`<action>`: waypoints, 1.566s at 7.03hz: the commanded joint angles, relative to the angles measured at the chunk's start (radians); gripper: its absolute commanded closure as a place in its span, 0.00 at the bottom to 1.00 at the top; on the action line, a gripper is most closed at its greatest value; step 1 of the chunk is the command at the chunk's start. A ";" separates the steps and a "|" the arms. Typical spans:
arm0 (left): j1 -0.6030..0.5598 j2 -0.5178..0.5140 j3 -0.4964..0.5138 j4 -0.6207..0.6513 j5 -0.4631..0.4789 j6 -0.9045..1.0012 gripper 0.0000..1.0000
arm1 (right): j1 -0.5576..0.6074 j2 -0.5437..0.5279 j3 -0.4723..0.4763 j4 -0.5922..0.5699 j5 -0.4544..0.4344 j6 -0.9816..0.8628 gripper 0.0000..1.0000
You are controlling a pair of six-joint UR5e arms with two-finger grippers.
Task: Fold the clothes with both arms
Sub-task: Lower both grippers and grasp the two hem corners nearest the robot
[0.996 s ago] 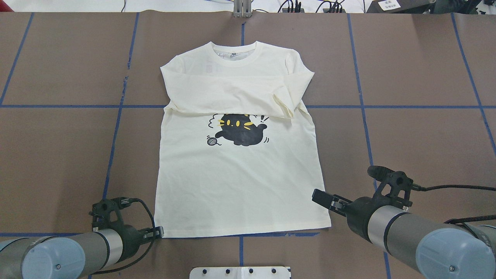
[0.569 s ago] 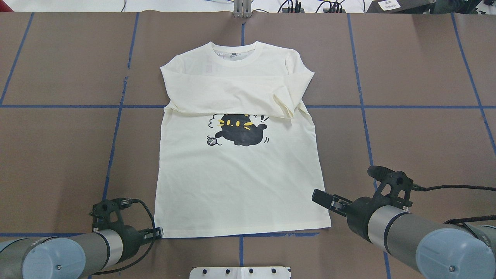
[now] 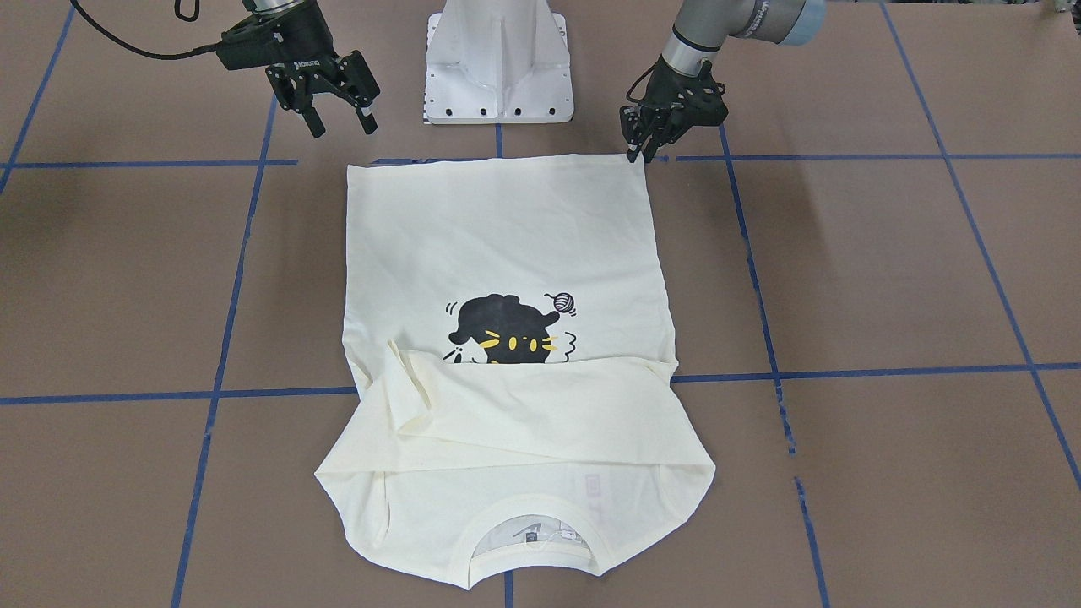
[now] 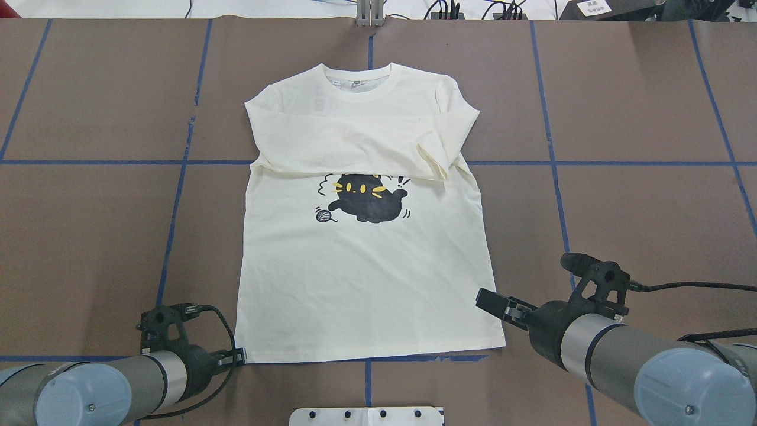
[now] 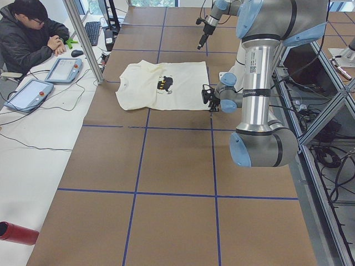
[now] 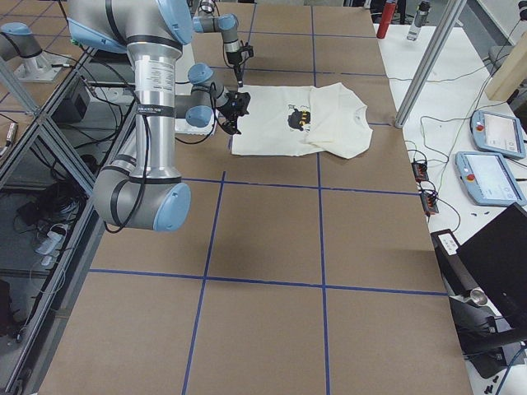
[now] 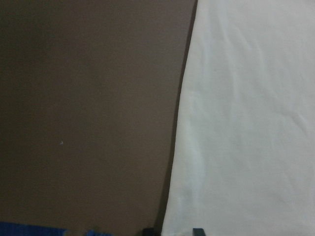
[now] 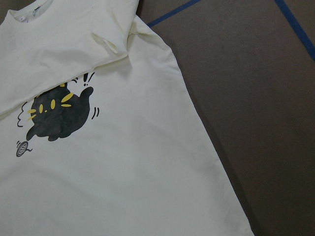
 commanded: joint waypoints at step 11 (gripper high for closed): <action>-0.017 -0.001 -0.078 -0.002 0.067 0.002 1.00 | -0.098 -0.066 -0.120 0.000 -0.034 0.183 0.35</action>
